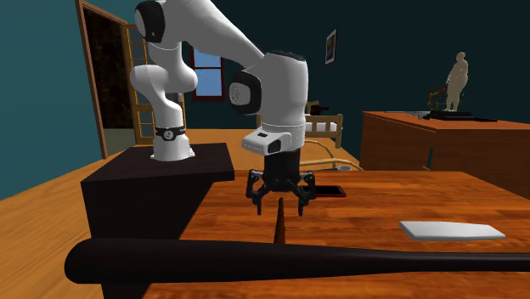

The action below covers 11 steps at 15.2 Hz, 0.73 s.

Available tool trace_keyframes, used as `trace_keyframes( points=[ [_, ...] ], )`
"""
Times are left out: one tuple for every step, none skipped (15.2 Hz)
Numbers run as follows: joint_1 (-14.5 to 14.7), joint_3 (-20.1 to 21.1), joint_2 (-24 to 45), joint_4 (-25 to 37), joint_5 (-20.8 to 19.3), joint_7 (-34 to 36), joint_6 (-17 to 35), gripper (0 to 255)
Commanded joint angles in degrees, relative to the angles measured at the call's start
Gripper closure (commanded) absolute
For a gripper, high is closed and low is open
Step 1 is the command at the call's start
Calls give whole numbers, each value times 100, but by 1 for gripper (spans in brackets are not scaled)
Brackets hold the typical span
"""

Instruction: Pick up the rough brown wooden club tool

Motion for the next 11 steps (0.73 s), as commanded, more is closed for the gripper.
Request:
trace_keyframes(
  points=[
    [28,-29,154,103,-25,5,55,0],
    [37,-41,211,120,-36,8,95,0],
    [46,-53,269,139,-47,12,134,0],
    [55,-64,326,157,-58,15,174,0],
    [60,-71,360,170,-63,17,195,0],
    [60,-71,361,171,-63,17,195,0],
    [56,-70,352,169,-62,13,188,255],
    [57,-70,352,169,-62,14,188,255],
    [57,-69,353,171,-62,14,187,255],
    [57,-70,354,172,-62,14,187,255],
    [57,-70,354,172,-62,14,187,255]
  ],
)
